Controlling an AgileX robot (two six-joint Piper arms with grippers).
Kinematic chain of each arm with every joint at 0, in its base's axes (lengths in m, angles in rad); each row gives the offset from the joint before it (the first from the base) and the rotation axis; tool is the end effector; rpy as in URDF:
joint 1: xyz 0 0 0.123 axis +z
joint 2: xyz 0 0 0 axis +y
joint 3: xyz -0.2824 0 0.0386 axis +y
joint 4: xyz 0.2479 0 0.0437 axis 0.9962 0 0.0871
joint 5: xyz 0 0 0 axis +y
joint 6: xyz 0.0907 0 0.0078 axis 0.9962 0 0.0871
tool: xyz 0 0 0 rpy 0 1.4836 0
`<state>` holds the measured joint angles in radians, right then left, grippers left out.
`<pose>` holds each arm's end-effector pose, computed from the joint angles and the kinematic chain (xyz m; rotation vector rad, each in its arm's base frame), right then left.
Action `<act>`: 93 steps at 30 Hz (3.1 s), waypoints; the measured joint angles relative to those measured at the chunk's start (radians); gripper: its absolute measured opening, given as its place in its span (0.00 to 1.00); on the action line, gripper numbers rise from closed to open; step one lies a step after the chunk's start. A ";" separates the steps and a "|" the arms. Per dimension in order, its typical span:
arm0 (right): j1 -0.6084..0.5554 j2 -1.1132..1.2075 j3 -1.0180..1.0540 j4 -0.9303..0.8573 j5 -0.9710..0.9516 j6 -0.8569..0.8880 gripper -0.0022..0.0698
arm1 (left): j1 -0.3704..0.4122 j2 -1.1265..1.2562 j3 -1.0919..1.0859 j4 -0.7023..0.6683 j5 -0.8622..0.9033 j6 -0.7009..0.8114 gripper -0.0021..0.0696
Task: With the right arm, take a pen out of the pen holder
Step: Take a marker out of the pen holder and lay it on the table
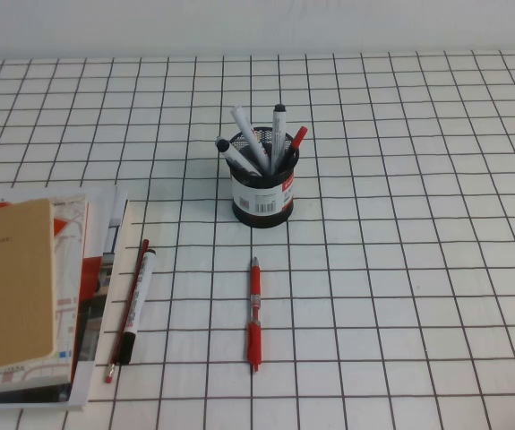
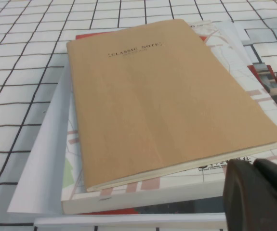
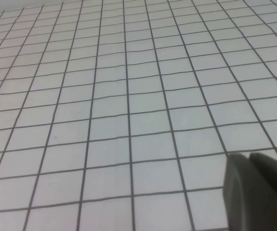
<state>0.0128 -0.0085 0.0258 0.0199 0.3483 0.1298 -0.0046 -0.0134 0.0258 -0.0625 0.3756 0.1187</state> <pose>0.0534 0.0013 0.1735 0.1208 1.8468 0.1187 0.0524 -0.0023 0.1714 0.0767 1.8693 0.0172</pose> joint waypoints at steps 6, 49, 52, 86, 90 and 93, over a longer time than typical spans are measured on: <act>0.000 0.000 0.000 0.000 -0.002 0.000 0.01 | 0.000 0.000 0.000 0.000 0.000 0.000 0.02; 0.000 0.000 0.001 0.394 -0.329 0.003 0.01 | 0.000 0.000 0.000 0.000 0.000 0.000 0.02; 0.000 0.000 -0.013 0.437 -0.263 0.003 0.01 | 0.000 0.000 0.000 0.000 0.000 0.000 0.02; 0.265 1.088 -0.716 0.509 0.051 -0.344 0.01 | 0.000 0.000 0.000 0.000 0.000 0.000 0.02; 0.416 1.202 -0.776 0.509 -0.095 -0.361 0.01 | 0.000 0.000 0.000 0.000 0.000 0.000 0.02; 0.499 1.292 -0.825 0.509 -0.187 -0.365 0.01 | 0.000 0.000 0.000 0.000 0.000 0.000 0.02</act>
<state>0.5120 1.2839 -0.7993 0.5286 0.1612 -0.2355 -0.0046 -0.0134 0.0258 -0.0625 0.3756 0.1187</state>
